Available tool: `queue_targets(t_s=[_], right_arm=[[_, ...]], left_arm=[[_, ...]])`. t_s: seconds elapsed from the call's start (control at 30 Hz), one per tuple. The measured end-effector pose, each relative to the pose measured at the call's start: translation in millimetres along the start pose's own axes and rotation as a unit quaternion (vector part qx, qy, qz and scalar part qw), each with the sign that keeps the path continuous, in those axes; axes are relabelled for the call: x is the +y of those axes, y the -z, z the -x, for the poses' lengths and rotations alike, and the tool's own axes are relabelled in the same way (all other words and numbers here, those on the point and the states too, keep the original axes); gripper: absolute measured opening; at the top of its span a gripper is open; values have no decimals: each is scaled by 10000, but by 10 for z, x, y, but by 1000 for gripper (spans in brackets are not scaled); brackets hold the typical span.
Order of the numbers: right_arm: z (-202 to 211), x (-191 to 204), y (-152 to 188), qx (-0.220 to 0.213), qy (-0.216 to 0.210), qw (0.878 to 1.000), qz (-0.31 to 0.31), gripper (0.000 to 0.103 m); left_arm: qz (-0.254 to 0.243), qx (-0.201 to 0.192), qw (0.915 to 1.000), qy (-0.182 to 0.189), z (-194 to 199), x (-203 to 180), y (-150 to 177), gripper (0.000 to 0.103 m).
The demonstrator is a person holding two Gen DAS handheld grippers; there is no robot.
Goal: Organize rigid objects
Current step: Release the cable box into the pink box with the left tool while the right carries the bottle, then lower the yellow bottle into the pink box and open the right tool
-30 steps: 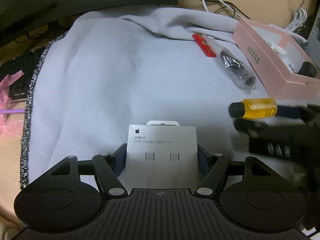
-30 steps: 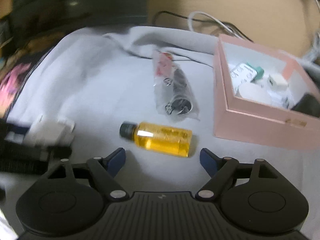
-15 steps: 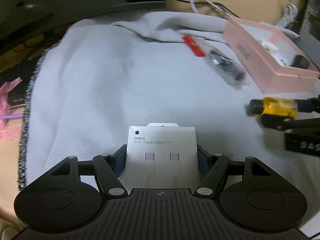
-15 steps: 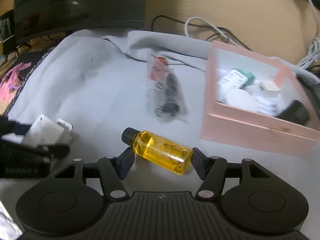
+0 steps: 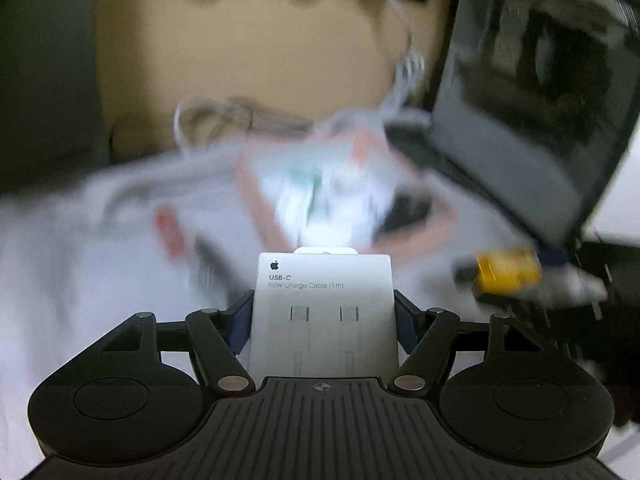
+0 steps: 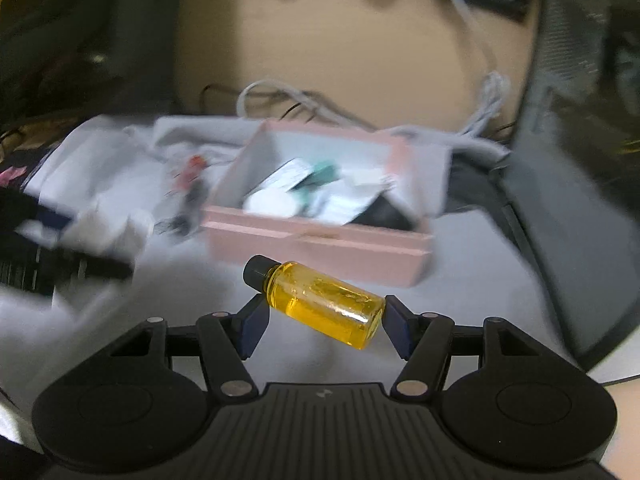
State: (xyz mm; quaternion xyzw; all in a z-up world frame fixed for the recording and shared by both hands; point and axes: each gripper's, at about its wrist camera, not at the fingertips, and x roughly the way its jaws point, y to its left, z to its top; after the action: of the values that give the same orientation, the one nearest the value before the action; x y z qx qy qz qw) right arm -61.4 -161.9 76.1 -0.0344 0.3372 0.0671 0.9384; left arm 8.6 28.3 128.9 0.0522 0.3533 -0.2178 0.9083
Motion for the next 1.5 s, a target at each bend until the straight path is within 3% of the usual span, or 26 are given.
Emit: queue_targets(t_s=[0.1, 0.17, 0.23, 0.3, 0.37, 0.43, 0.53, 0.7, 0.83, 0.9, 1.13, 1.2, 1.3, 1.5], right_arm=[[98, -228, -7, -205, 107, 9997, -41, 62], [153, -350, -12, -321, 162, 9993, -60, 62], [173, -437, -17, -386, 216, 9990, -76, 62], [184, -513, 11, -399, 274, 9988, -86, 62], [183, -567, 50, -381, 316, 9987, -82, 62], [180, -620, 98, -326, 340, 9989, -77, 62], [190, -689, 190, -220, 388, 9990, -58, 62], [90, -796, 238, 6, 348, 9992, -172, 62], [15, -790, 66, -91, 130, 9995, -286, 62], [13, -785, -111, -330, 54, 9989, -328, 62], [-120, -746, -1048, -1443, -165, 9890, -273, 63], [-337, -709, -1284, -1303, -292, 9904, -368, 72], [-597, -538, -1368, -1027, -190, 9939, -362, 74], [-676, 37, -958, -641, -387, 9970, 175, 74]], left_arm=[[28, -496, 9986, -181, -129, -84, -468, 74], [318, -684, 9970, -170, -271, -90, -698, 74], [614, -468, 9969, -117, -584, -66, -858, 74], [581, -5, 9982, -168, -964, -55, -900, 74], [598, 418, 9973, -20, -1296, -27, -848, 74], [858, 560, 9947, 77, -1457, 24, -752, 74], [1075, 308, 9935, -191, -1411, 49, -631, 71], [674, -408, 9957, -481, -1054, -30, -648, 71], [1397, -1057, 9826, -616, -545, 248, -565, 71], [1712, -1136, 9749, -860, -380, 448, -446, 71], [2404, -214, 9575, -1579, -162, 1102, 189, 71], [2414, 99, 9566, -1628, -140, 1198, 349, 71], [2411, 425, 9582, -1482, -104, 1292, 556, 71], [2317, 578, 9675, -836, -287, 1260, 469, 70]])
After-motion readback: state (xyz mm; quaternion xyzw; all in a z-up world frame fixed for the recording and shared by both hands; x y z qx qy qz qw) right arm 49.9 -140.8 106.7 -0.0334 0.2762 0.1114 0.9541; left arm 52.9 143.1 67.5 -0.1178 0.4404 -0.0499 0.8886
